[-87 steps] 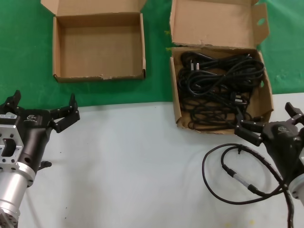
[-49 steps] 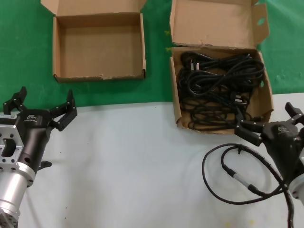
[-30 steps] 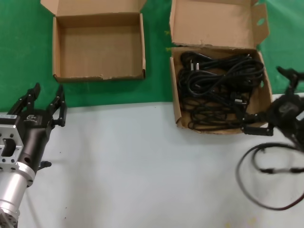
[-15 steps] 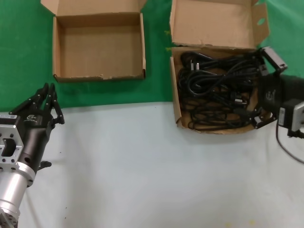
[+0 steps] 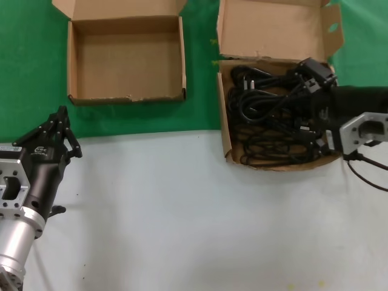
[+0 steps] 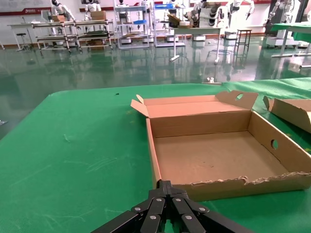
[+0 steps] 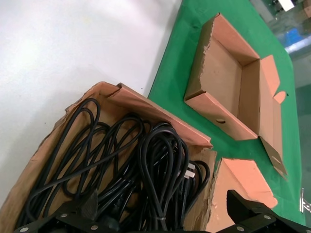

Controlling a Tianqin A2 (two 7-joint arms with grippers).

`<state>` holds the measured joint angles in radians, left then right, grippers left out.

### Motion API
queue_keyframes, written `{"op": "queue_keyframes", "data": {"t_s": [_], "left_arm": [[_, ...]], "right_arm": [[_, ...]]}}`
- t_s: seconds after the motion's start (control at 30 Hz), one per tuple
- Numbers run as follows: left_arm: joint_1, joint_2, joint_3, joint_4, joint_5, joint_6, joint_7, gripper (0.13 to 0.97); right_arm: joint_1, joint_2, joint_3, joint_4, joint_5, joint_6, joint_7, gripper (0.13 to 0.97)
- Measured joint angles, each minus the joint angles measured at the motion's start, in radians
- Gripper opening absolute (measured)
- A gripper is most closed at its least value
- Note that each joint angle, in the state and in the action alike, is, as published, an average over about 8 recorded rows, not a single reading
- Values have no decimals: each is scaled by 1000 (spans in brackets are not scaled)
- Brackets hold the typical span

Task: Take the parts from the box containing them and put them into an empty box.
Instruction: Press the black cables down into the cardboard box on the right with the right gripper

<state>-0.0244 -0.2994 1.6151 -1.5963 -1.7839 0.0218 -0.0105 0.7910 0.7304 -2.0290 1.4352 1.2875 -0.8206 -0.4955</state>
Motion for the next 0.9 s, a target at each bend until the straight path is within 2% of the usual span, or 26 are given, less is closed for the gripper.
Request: {"op": "queue_keyframes", "data": {"t_s": [0.13, 0.43, 0.73, 0.9], "left_arm": [[0, 0, 0, 0, 0, 0, 0, 147], [0, 0, 0, 0, 0, 0, 0, 145], [0, 0, 0, 0, 0, 0, 0, 145], [0, 0, 0, 0, 0, 0, 0, 145]], "right_arm": [[19, -27, -16, -25, -24, 3, 3, 947], [42, -60, -30, -68, -82, 15, 50, 863], [45, -82, -32, -90, -117, 25, 104, 714], [50, -93, -34, -112, -121, 29, 113, 583]]}}
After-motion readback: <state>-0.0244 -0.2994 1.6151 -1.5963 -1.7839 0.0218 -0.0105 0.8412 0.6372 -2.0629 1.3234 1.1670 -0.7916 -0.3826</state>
